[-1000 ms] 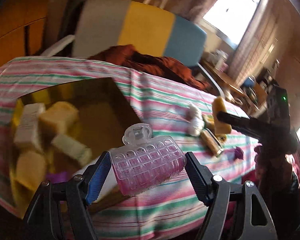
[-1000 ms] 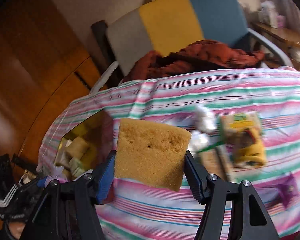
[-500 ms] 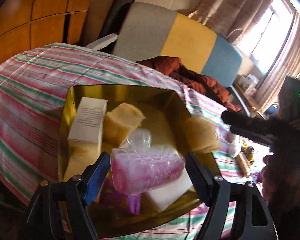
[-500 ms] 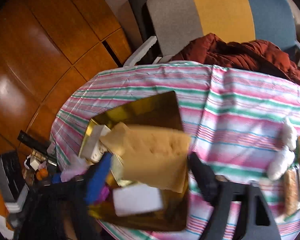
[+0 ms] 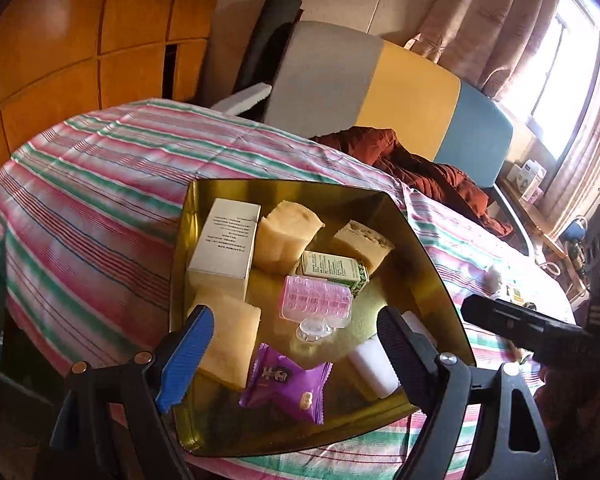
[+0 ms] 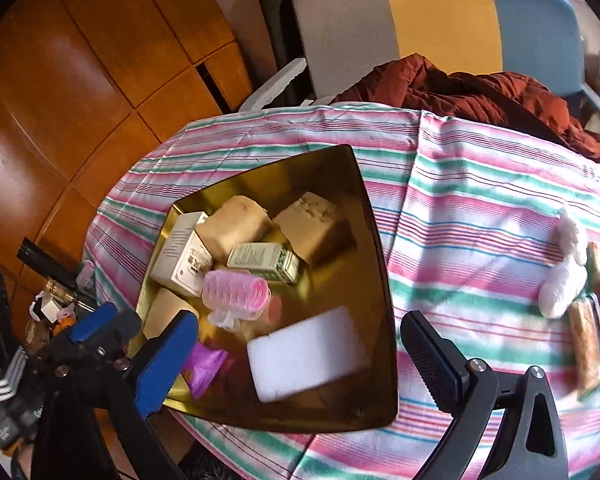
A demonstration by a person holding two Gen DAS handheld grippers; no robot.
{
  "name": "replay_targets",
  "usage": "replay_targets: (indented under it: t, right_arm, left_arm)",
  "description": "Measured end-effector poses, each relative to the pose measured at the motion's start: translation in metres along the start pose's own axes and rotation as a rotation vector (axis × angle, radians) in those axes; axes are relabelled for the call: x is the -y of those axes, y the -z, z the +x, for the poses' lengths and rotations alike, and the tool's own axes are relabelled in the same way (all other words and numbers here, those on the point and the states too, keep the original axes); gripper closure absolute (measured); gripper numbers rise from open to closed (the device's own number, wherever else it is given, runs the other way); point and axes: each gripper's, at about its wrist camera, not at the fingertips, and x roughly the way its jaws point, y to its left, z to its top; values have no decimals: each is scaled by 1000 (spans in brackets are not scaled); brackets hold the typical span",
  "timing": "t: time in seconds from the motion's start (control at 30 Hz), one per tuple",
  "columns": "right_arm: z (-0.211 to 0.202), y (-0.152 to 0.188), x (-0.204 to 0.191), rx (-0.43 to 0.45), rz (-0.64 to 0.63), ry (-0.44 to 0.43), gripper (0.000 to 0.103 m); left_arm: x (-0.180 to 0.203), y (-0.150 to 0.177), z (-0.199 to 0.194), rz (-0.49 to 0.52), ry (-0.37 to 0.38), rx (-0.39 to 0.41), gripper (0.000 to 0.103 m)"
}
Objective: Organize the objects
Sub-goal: 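Carry the pink container and yellow sponge into the gold tray and open both tools, then withdraw both tools from the tray back to the remaining items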
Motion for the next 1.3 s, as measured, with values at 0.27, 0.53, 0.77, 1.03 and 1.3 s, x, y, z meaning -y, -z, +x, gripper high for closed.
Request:
replay_targets:
  t: [0.27, 0.53, 0.77, 1.03, 1.3]
  right_arm:
    - [-18, 19, -10, 75, -77, 93, 0]
    - [-27, 30, -20, 124, -142, 162, 0]
    - [-33, 34, -21, 156, -176, 207, 0]
    - [-39, 36, -9, 161, -152, 215, 0]
    - [-42, 38, 9, 159, -114, 236, 0]
  left_arm:
    - [14, 11, -15, 55, -62, 33, 18]
    - [23, 17, -23, 99, -103, 56, 18]
    - [28, 19, -24, 122, -116, 51, 18]
    - [38, 21, -22, 159, -118, 47, 18]
    - [45, 22, -21, 159, -36, 31, 18]
